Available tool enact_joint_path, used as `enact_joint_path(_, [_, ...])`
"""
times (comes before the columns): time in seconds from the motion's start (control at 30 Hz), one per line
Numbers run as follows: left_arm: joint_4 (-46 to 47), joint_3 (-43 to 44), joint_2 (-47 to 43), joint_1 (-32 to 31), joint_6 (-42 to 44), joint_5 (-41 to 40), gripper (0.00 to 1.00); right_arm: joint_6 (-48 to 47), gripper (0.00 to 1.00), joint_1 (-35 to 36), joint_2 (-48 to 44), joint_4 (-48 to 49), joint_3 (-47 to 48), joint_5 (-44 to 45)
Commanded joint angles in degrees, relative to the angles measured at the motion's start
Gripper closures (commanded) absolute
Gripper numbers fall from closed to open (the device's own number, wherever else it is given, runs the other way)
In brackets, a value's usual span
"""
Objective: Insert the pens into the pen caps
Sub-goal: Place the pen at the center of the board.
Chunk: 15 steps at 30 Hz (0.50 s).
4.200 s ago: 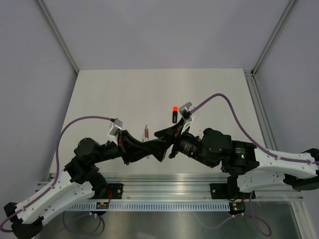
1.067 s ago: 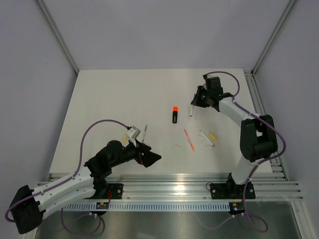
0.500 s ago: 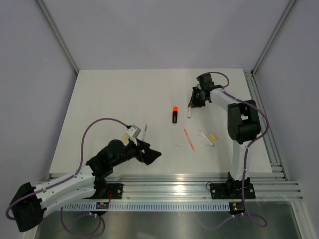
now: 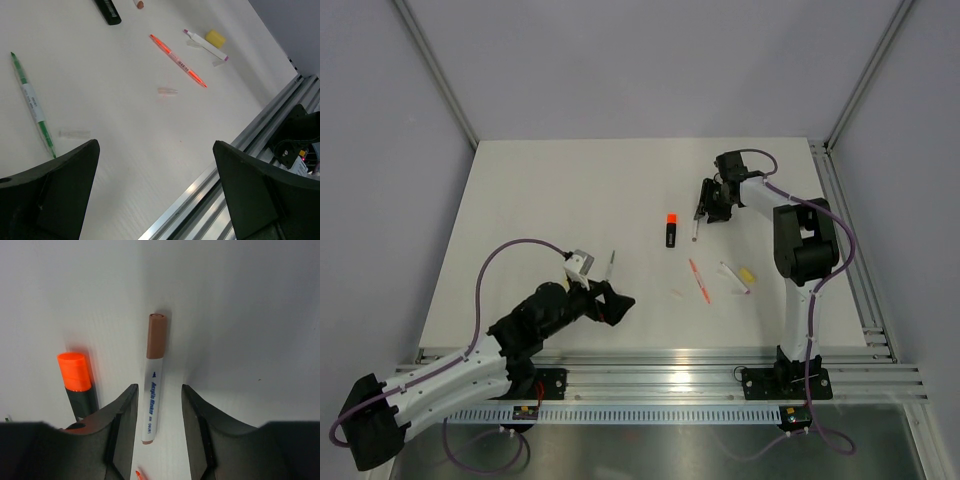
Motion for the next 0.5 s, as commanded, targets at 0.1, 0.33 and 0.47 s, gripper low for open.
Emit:
enact_joint_path(0.1, [1.4,2.2,1.1,-0.1,0.4,-6.3,0.01,0.3,0.47,0.1,-6.1,2.3,-1.8,-1.9])
enact_joint_path(0.33, [-0.2,6.2,5.8,-0.2,-2.6,-7.3,0.01,4.4,0.45,1.2,-27.0,11.9,-17.4,-4.2])
enact_joint_path(0.47, [-3.7,12.1,9.4,-0.1,-3.1,-10.4,0.03,9.0,0.45,4.0,-39.9,21.2,-30.3,-3.8])
